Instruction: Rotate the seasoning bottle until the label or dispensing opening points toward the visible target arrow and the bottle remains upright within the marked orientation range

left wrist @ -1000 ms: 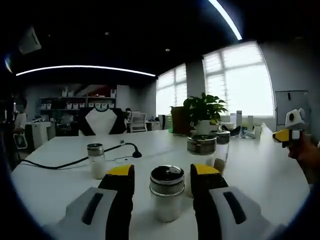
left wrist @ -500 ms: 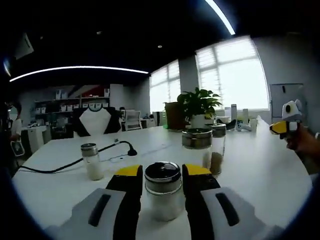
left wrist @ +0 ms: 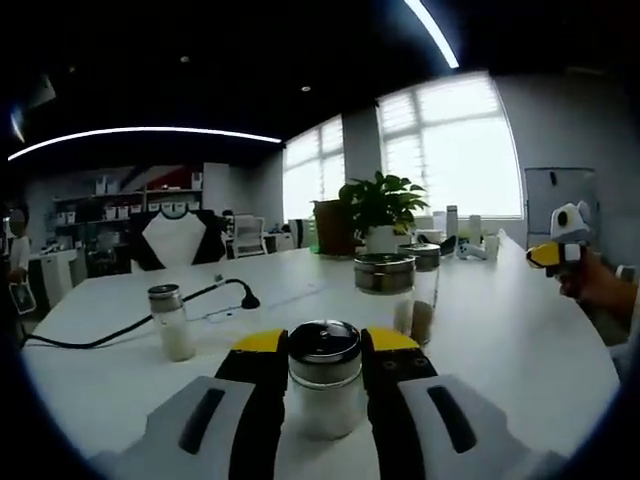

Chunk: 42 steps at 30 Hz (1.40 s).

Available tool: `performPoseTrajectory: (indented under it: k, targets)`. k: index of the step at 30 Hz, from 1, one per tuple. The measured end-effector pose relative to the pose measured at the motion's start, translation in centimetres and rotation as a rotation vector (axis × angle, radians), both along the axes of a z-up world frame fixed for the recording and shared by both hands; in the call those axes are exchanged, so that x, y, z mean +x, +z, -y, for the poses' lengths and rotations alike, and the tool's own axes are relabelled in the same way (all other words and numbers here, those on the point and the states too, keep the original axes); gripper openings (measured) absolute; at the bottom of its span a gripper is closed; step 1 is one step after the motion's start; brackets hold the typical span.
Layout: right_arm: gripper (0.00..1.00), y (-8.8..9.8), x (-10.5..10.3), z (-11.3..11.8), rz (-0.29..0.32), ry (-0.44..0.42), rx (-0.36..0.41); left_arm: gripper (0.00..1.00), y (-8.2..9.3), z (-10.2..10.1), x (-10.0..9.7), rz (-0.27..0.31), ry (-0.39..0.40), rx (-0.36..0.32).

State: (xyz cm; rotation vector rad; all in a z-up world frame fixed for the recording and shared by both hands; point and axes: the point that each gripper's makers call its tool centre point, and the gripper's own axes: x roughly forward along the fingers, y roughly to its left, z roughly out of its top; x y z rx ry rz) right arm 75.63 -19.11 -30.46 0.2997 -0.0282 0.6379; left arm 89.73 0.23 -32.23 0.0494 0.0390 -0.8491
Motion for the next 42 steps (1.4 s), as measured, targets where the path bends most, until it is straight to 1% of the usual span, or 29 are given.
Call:
performPoseTrajectory:
  k: [3, 5, 7, 8, 9, 11, 13, 14, 16, 17, 18, 19, 20, 21, 26, 30, 31, 34, 35, 37, 38, 40, 41, 42]
  targets:
    - [0.00, 0.0, 0.0, 0.0, 0.000, 0.002, 0.002, 0.30, 0.0, 0.3, -0.1, 0.003, -0.037, 0.019]
    - [0.00, 0.1, -0.1, -0.1, 0.001, 0.006, 0.005, 0.30, 0.0, 0.3, -0.1, -0.010, -0.061, 0.015]
    - [0.00, 0.1, -0.1, -0.1, 0.003, 0.007, 0.002, 0.30, -0.1, 0.1, 0.3, -0.027, -0.107, 0.026]
    - [0.00, 0.1, -0.2, -0.2, 0.004, 0.007, 0.002, 0.30, -0.2, 0.0, 0.5, -0.025, -0.116, 0.038]
    - [0.00, 0.1, -0.2, -0.2, 0.004, 0.009, 0.004, 0.30, -0.3, 0.1, 0.5, -0.026, -0.148, 0.053]
    - [0.00, 0.0, -0.3, -0.2, 0.002, 0.010, 0.004, 0.30, -0.3, 0.1, 0.7, -0.019, -0.181, 0.065]
    - [0.00, 0.0, -0.3, -0.3, 0.000, 0.010, 0.003, 0.30, -0.3, 0.0, 1.0, -0.039, -0.212, 0.057]
    - [0.00, 0.0, -0.3, -0.3, 0.000, 0.011, 0.002, 0.30, -0.3, 0.0, 1.0, -0.039, -0.230, 0.061]
    - [0.00, 0.0, -0.4, -0.4, 0.001, 0.014, -0.001, 0.30, -0.4, -0.1, 1.1, -0.035, -0.265, 0.065]
    - [0.00, 0.0, -0.5, -0.4, 0.002, 0.015, -0.002, 0.30, -0.4, -0.1, 1.0, -0.029, -0.304, 0.065]
    - [0.00, 0.0, -0.6, -0.4, 0.003, 0.016, -0.004, 0.30, -0.4, -0.2, 1.1, -0.013, -0.318, 0.063]
    - [0.00, 0.0, -0.6, -0.4, 0.004, 0.016, -0.005, 0.30, -0.4, -0.3, 1.1, -0.036, -0.332, 0.034]
    - [0.00, 0.1, -0.7, -0.4, 0.005, 0.015, -0.005, 0.30, -0.4, -0.4, 1.2, -0.041, -0.336, 0.028]
    - [0.00, 0.1, -0.7, -0.3, 0.005, 0.014, -0.005, 0.30, -0.5, -0.5, 1.3, -0.023, -0.346, 0.041]
    - [0.00, 0.0, -0.8, -0.2, 0.006, 0.009, -0.001, 0.30, -0.4, -0.6, 1.5, -0.042, -0.382, 0.038]
    - [0.00, 0.2, -0.9, -0.3, 0.014, 0.014, -0.002, 0.30, -0.4, -0.5, 1.3, -0.048, -0.383, 0.040]
    - [0.00, 0.3, -1.0, -0.3, 0.017, 0.015, -0.002, 0.30, -0.5, -0.5, 1.3, -0.053, -0.373, 0.036]
    - [0.00, 0.4, -1.0, -0.2, 0.020, 0.015, 0.000, 0.31, -0.4, -0.5, 1.1, -0.038, -0.325, 0.048]
    - [0.00, 0.5, -1.0, -0.2, 0.023, 0.015, 0.003, 0.32, -0.4, -0.5, 1.0, -0.033, -0.318, 0.046]
    - [0.00, 0.6, -1.0, -0.2, 0.026, 0.018, 0.015, 0.38, 0.2, -0.4, 0.9, -0.040, -0.280, -0.002]
    - [0.00, 0.6, -1.0, -0.2, 0.026, 0.017, 0.013, 0.42, 0.4, -0.5, 1.1, -0.056, -0.241, -0.020]
    - [0.00, 0.5, -0.9, -0.1, 0.025, 0.015, 0.007, 0.42, 0.6, -0.9, 1.7, -0.066, -0.167, -0.053]
    - [0.00, 0.5, -0.9, -0.1, 0.024, 0.016, 0.008, 0.41, 0.5, -1.0, 1.8, -0.085, -0.146, -0.068]
    - [0.00, 0.5, -0.9, -0.2, 0.023, 0.017, 0.009, 0.40, 0.5, -0.8, 1.6, -0.083, -0.140, -0.081]
